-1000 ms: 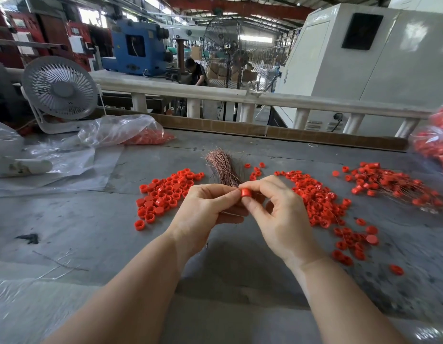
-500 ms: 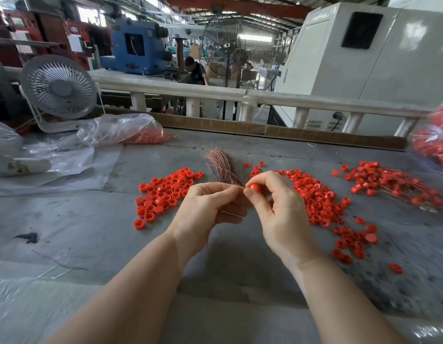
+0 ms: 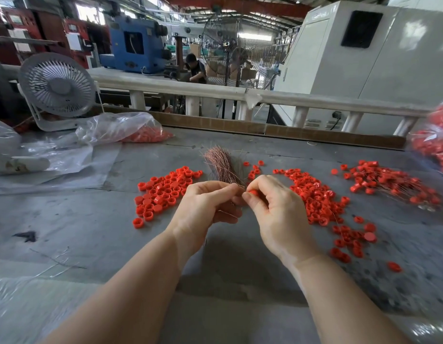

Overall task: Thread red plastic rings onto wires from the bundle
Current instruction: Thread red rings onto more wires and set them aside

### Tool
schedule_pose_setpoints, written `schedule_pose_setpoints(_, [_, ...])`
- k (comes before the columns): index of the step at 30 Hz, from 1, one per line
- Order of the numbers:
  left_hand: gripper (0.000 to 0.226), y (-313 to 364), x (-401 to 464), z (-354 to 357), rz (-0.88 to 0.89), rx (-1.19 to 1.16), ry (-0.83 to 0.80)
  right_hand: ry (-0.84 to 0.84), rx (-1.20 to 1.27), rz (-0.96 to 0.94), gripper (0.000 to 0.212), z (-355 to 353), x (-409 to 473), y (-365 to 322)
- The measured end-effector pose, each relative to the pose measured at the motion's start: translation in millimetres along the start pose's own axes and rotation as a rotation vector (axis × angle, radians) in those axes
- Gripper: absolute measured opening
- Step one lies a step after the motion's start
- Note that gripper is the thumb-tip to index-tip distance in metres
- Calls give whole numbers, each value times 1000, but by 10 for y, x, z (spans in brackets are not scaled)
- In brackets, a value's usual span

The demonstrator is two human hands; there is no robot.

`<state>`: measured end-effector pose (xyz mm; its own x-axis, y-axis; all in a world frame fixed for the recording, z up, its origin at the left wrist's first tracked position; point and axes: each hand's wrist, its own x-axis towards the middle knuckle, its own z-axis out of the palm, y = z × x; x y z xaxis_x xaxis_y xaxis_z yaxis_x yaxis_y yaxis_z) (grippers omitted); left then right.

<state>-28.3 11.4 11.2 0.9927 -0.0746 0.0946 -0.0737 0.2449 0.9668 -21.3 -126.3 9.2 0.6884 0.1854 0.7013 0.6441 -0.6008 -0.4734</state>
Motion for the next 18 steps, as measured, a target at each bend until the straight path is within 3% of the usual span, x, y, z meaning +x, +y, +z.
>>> schedule_pose_setpoints(5, [9, 0, -6, 3, 6, -15, -24, 45, -11, -54, 11, -25, -12, 7])
schedule_pose_setpoints(9, [21, -14, -2, -2, 43, 36, -27, 27, -62, -87, 4, -34, -28, 17])
schedule_pose_setpoints(14, [23, -39, -1, -4, 75, 38, -33, 33, -90, -135, 14, -37, -32, -8])
schedule_pose_setpoints(18, [26, -33, 3, -15, 59, -12, -49, 73, -14, -66, 22, -27, -22, -24])
